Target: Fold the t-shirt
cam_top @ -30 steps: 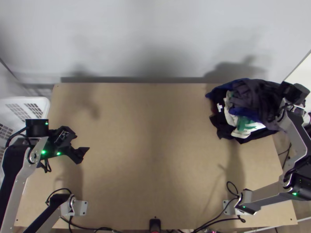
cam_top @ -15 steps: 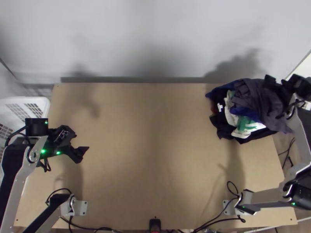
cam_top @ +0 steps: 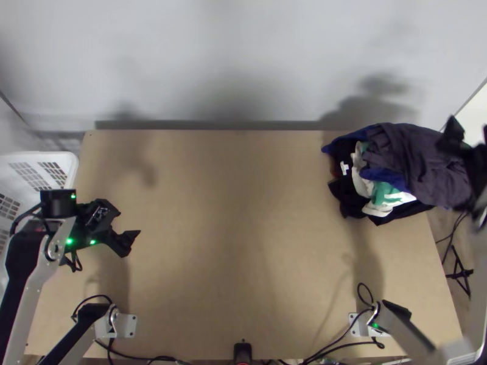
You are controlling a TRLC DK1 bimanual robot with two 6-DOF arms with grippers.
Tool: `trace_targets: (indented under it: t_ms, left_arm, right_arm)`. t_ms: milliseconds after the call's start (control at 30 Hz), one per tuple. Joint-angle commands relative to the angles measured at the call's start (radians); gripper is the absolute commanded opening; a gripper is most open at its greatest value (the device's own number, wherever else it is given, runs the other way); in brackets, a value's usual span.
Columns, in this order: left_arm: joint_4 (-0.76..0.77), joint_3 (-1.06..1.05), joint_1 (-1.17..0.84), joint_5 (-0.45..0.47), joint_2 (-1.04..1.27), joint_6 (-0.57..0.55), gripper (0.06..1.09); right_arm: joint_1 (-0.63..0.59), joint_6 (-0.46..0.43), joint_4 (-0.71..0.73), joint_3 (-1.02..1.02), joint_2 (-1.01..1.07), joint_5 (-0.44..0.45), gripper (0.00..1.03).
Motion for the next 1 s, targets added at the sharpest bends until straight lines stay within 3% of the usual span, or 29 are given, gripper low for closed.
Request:
trace_targets:
  t_ms: [0, 167, 267, 400, 533, 767, 867, 967]
  left_arm:
    - [0.163, -0.140, 0.004, -0.016, -0.086, -0.082, 1.04]
    - [0.395, -0.324, -0.005, -0.096, -0.192, -0.096, 1.04]
    - [0.475, -0.376, -0.005, -0.110, -0.204, -0.125, 1.04]
    - [0.616, -0.468, -0.005, -0.114, -0.286, -0.174, 1.04]
    - [0.726, -0.588, -0.013, -0.114, -0.355, -0.174, 1.04]
    - [0.789, -0.680, -0.005, -0.105, -0.448, -0.185, 1.04]
    - [0.909, -0.778, -0.019, -0.102, -0.431, -0.157, 1.04]
    - [0.915, -0.800, -0.063, -0.104, -0.428, -0.160, 1.04]
  right_arm:
    - [0.114, -0.239, 0.020, -0.298, -0.437, 0.275, 0.99]
    - [0.137, -0.351, 0.046, -0.510, -0.691, 0.312, 0.99]
    - [0.137, -0.387, 0.066, -0.622, -0.805, 0.312, 0.99]
    - [0.139, -0.500, 0.155, -0.819, -0.978, 0.312, 0.99]
    - [0.130, -0.543, 0.137, -0.928, -1.073, 0.322, 0.99]
    - [0.114, -0.471, 0.123, -1.025, -1.073, 0.322, 0.99]
    - [0.197, -0.428, 0.141, -1.099, -1.073, 0.327, 0.99]
    - [0.260, -0.420, 0.109, -1.105, -1.073, 0.342, 0.99]
